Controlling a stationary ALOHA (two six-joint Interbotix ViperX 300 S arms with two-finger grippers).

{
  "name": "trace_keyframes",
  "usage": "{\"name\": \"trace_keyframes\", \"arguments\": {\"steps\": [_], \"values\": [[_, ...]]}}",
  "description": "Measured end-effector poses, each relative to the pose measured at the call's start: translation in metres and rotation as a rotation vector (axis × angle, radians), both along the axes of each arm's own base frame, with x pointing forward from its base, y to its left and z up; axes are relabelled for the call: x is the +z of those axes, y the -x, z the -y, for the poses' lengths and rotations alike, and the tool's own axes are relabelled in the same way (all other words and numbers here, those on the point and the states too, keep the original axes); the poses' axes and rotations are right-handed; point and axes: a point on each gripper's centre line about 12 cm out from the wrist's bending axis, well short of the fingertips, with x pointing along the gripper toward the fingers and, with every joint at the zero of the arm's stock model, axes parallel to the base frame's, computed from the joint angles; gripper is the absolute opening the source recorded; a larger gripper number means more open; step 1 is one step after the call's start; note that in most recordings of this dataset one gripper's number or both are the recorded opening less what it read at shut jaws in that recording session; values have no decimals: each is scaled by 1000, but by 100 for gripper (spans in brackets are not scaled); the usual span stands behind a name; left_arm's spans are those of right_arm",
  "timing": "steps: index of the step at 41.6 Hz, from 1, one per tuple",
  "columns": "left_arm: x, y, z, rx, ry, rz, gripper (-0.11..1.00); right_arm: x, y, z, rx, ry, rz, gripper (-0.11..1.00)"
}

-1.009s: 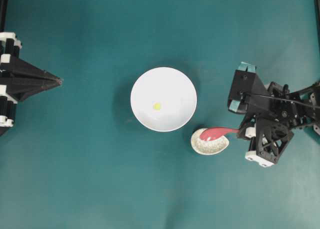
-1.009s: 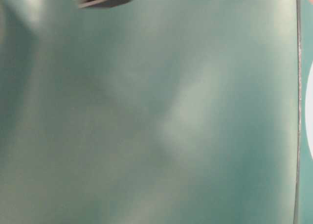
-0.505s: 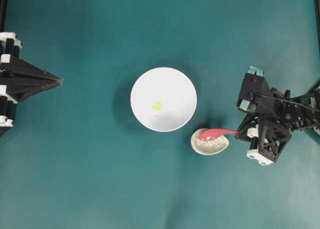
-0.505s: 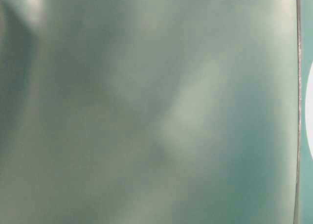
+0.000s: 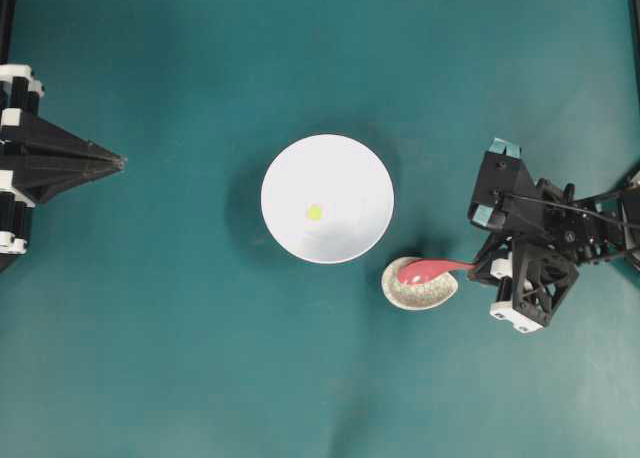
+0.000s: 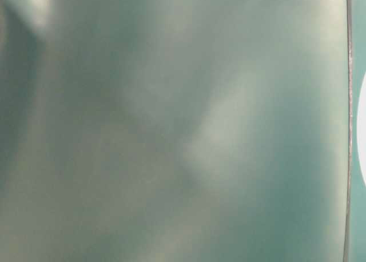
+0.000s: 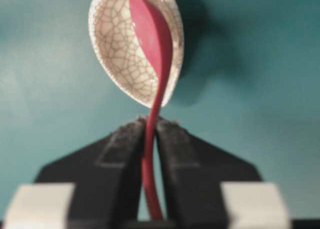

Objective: Scoop the yellow hexagonal prism block from the bowl with a spoon using the right arm.

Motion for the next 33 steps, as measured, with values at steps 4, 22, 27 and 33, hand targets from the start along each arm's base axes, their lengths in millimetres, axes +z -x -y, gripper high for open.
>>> {"name": "trace_keyframes", "arguments": {"steps": [4,22,27,33], "values": [[0,0,0,0,-2,0,0,0,0,0,4,2,0,49],[0,0,0,0,0,0,0,4,-6,3,55,66,69,57],[0,0,0,0,-2,0,0,9,-13,2,98,100,167,57],[0,0,0,0,-2,0,0,11,-17,1,156,132,289,56]]}}
